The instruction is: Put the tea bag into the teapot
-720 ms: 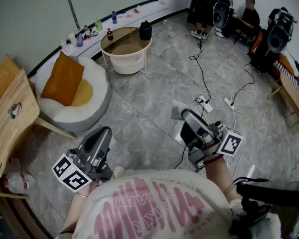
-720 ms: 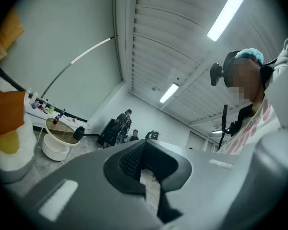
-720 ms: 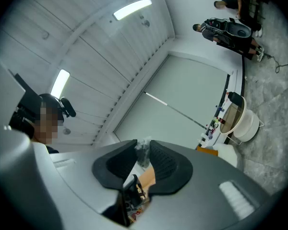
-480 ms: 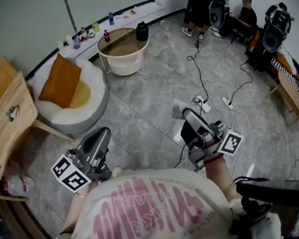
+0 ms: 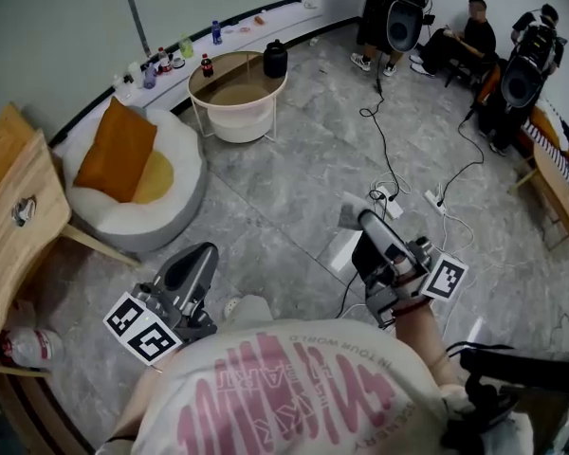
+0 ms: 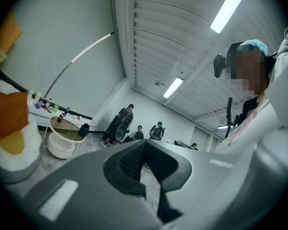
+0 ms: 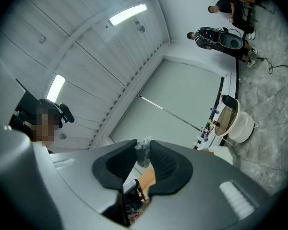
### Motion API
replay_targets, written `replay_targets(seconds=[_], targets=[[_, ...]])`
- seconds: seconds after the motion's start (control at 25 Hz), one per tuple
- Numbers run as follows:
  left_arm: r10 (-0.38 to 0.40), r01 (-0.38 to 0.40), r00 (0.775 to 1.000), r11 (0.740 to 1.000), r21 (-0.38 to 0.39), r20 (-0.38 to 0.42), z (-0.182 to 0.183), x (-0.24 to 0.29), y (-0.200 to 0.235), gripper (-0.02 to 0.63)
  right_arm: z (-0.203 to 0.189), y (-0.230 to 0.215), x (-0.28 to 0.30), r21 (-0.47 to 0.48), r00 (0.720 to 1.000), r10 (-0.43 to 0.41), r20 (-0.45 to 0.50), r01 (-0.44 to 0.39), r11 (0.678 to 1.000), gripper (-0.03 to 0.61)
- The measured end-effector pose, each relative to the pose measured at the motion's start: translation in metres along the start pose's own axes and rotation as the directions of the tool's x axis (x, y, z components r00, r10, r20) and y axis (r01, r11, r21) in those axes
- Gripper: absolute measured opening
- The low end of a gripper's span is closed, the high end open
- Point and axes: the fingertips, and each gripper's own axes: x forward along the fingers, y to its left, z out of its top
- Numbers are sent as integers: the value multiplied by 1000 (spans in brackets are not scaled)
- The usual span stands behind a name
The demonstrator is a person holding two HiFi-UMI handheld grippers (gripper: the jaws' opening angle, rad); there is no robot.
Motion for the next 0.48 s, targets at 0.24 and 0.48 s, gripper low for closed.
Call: replay_targets(seconds=[0.24,0.48], targets=[[18,-20,999,998,-62,-28,-19,17,34,14,4,-22,25,-47,999,-14,-34,12,999,86],[-8,-1,996,994,-106,-86,-25,67,90,14,31,-65,53,-62,996,-85,28,87,994,86]])
